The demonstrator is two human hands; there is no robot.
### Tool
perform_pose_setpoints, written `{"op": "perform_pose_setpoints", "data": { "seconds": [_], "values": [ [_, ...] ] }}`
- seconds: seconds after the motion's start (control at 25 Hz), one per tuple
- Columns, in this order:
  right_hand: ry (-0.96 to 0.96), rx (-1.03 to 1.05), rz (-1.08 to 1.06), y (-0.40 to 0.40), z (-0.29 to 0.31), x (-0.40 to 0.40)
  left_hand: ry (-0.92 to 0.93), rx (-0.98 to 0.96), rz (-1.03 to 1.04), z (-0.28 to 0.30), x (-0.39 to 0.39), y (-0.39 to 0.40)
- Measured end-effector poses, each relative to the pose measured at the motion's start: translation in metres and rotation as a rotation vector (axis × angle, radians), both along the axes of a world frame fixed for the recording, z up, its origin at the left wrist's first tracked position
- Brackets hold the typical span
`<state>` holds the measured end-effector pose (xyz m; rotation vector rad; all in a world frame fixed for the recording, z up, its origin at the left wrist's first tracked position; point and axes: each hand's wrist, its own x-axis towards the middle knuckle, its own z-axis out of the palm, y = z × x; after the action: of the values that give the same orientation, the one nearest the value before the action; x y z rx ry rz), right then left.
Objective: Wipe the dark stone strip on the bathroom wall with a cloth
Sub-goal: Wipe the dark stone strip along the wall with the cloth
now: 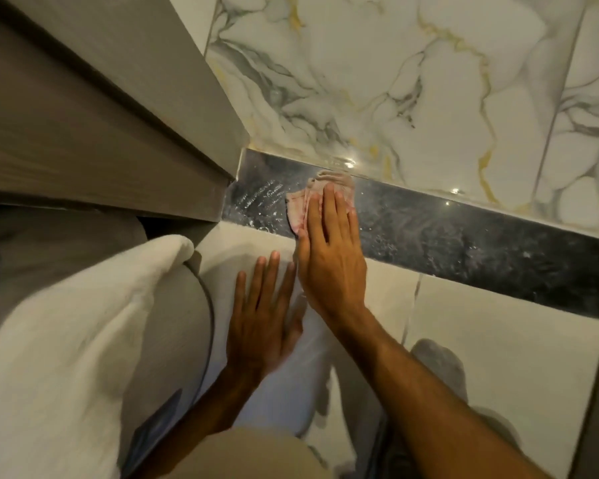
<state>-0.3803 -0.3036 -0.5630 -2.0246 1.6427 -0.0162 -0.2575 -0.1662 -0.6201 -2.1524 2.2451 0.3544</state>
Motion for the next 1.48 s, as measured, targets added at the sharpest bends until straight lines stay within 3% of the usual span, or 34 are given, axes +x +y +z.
{"op": "perform_pose_setpoints", "data": {
  "seconds": [0.24,0.4,0.56,0.6,0.68,0.76,0.8,0.92,1.04,1.16,1.24,1.32,1.48],
  "values": [
    [0.026,-0.142,0.06,-0.018,-0.035,0.022,0.049,-0.106,0.022,-0.01,0.003,0.002],
    [0.032,-0.171,0.354,0.011,-0.032,-0.024,0.058,-0.145,0.156,-0.014,0.003,0.006],
    [0.132,-0.238,-0.031,-0.033,-0.039,0.022,0.029,-0.146,0.224,-0.017,0.001,0.007],
    [0.122,-0.225,-0.034,-0.043,-0.039,0.045,0.016,-0.158,0.257,-0.017,0.001,0.01],
    [0.075,-0.22,0.24,-0.035,-0.042,0.065,0.017,-0.165,0.312,-0.013,0.003,0.02],
    [0.042,-0.255,0.549,-0.006,-0.041,0.039,0.08,-0.144,0.316,-0.008,0.009,0.029],
    [0.05,-0.249,0.602,0.006,-0.039,0.016,0.098,-0.13,0.303,-0.007,0.011,0.032],
    [0.098,-0.237,0.367,-0.005,-0.039,-0.003,0.063,-0.102,0.3,-0.005,0.011,0.032],
    [0.117,-0.216,0.102,-0.034,-0.04,0.058,0.056,-0.148,0.305,-0.007,0.009,0.028],
    [0.06,-0.214,0.392,-0.01,-0.043,0.07,0.058,-0.191,0.294,-0.007,0.009,0.03],
    [0.018,-0.269,0.64,0.01,-0.043,0.028,0.073,-0.181,0.306,-0.004,0.008,0.03],
    [0.009,-0.33,0.737,0.002,-0.045,-0.007,0.084,-0.138,0.319,-0.001,0.008,0.03],
    [0.073,-0.288,0.262,-0.034,-0.044,0.046,0.048,-0.13,0.332,0.001,0.008,0.025]
  ]
}}
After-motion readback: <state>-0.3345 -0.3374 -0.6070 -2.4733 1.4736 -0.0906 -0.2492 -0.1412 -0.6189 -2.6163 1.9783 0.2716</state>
